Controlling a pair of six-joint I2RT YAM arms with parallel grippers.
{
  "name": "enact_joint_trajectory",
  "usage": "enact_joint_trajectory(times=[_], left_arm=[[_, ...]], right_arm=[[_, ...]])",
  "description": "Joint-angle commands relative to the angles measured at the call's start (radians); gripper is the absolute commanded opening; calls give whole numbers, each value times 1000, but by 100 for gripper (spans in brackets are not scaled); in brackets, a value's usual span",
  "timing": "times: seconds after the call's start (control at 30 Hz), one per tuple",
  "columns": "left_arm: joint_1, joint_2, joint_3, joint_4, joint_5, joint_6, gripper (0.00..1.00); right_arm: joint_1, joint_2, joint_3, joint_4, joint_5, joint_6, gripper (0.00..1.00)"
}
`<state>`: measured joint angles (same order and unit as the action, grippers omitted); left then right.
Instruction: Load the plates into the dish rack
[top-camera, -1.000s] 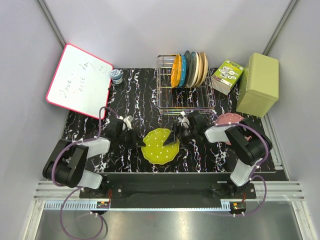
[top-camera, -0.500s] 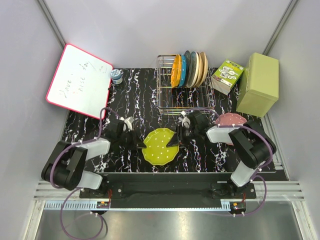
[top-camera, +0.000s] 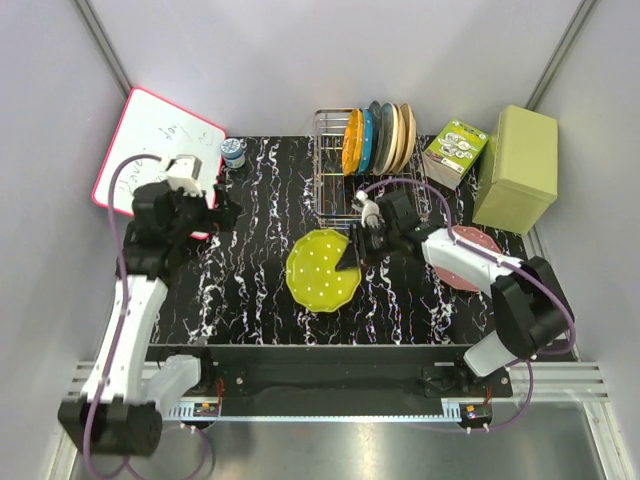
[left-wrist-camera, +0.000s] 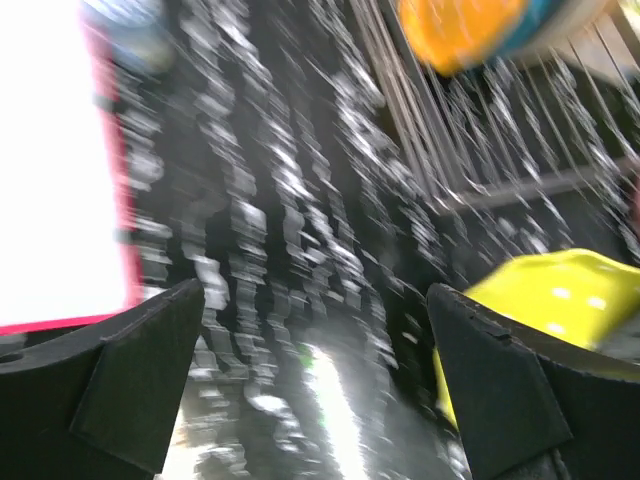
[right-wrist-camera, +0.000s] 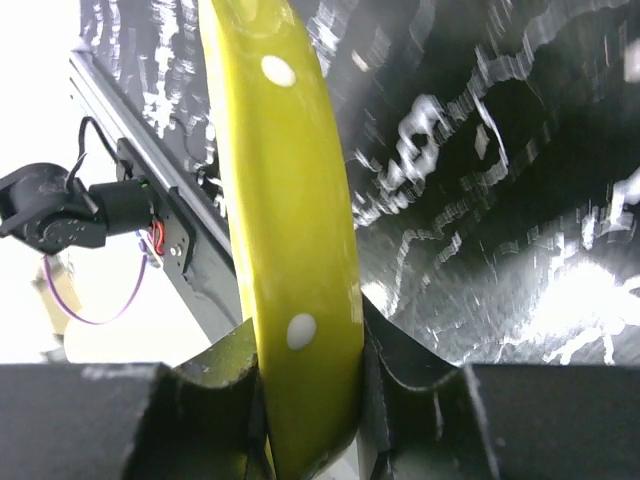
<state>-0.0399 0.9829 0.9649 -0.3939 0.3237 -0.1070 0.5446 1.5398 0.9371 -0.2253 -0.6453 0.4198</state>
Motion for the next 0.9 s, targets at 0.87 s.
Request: enact_joint_trajectory(times=[0.87], left_arm=[[8, -383, -147, -77, -582, -89, 99]], right_arm=[[268, 646, 1258, 458, 1596, -654, 0]])
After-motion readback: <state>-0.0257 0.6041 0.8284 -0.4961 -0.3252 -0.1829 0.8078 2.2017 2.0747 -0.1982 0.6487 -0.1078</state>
